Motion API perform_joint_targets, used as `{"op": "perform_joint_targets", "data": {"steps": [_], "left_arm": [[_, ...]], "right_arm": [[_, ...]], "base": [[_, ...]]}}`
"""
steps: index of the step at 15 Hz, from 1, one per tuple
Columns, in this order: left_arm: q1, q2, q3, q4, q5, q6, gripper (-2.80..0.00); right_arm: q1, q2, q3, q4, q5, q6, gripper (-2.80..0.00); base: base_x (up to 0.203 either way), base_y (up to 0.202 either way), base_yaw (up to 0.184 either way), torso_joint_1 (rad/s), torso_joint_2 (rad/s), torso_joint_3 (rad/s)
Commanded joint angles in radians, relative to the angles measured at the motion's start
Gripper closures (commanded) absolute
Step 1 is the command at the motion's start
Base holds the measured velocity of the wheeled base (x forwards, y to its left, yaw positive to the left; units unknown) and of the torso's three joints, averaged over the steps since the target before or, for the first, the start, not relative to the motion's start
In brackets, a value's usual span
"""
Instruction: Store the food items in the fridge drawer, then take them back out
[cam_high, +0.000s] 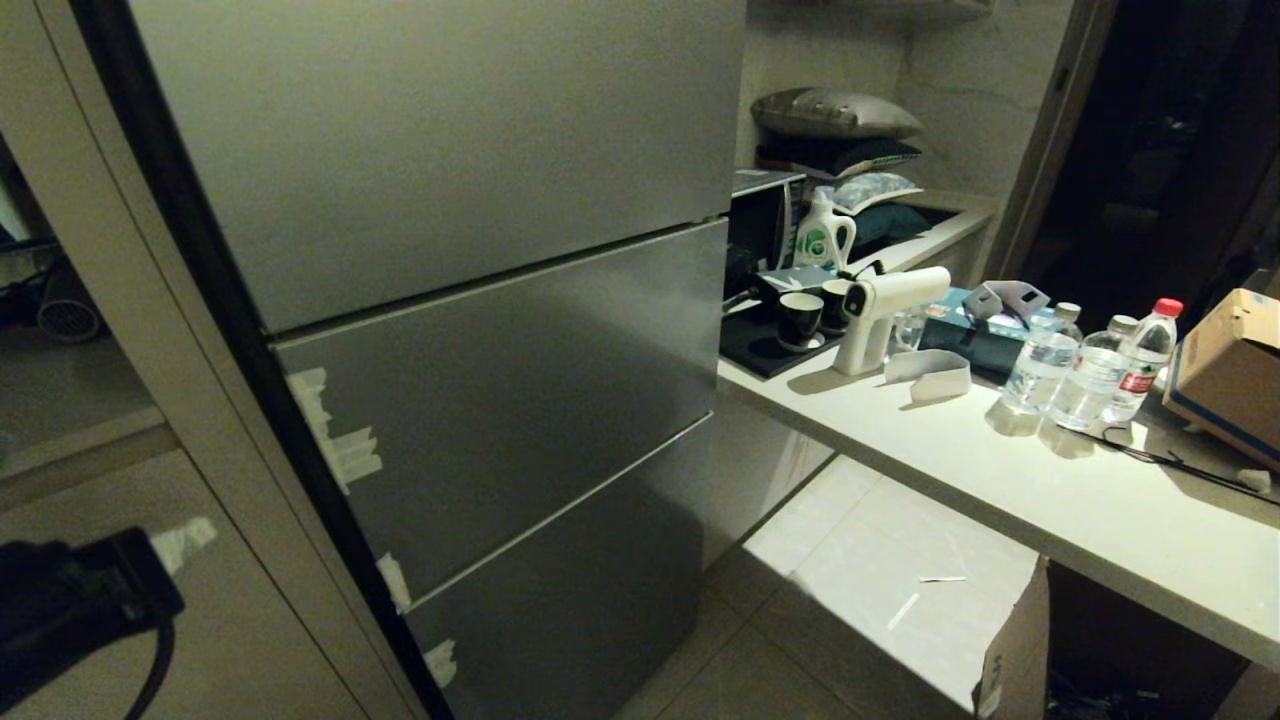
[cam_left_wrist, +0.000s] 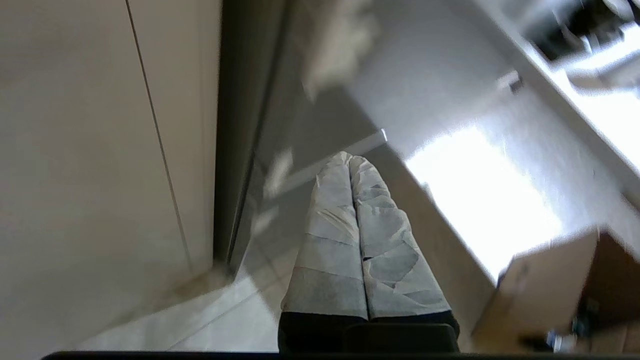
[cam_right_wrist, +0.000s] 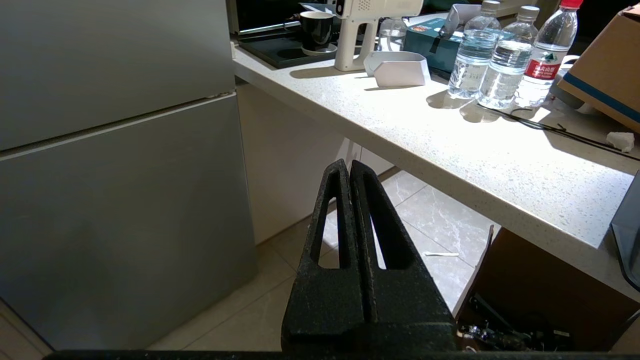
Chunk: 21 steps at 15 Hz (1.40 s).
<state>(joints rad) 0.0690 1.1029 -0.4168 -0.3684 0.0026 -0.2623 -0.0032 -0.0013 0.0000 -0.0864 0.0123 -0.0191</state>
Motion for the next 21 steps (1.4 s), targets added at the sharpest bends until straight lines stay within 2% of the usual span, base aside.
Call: {"op": "perform_joint_targets", "data": {"steps": [1,4,7,11,21], "left_arm": [[0.055,0.268,-0.051,-0.121,-0.021,-0.009,0.0],[0.126,0.444,-0.118,-0.268,-0.155,-0.013,0.0],[0.15,0.562,-0.175,-0.425,-0.2,-0.014,0.0],[0.144,0.573,-0.218,-0.446,-0.206,-0.019,0.0],[0.111,0.629,-0.243,-0.491,-0.206,-0.089,0.0]], "right_arm": [[0.0,0.0,0.031,-0.001,0.001,-0.001,0.0],[0.0,0.001,0.031,-0.001,0.001,-0.001,0.0],[0.0,0.0,0.031,-0.001,0.001,-0.001,0.0],[0.0,0.0,0.031,-0.001,0.001,0.0,0.0],[0.0,0.0,0.031,-0.001,0.001,-0.001,0.0]], "base": [[0.0,0.0,0.0,0.0,0.0,0.0],[0.0,0.0,0.0,0.0,0.0,0.0],[0.0,0.0,0.0,0.0,0.0,0.0],[0.0,0.0,0.0,0.0,0.0,0.0],[0.0,0.0,0.0,0.0,0.0,0.0]]}}
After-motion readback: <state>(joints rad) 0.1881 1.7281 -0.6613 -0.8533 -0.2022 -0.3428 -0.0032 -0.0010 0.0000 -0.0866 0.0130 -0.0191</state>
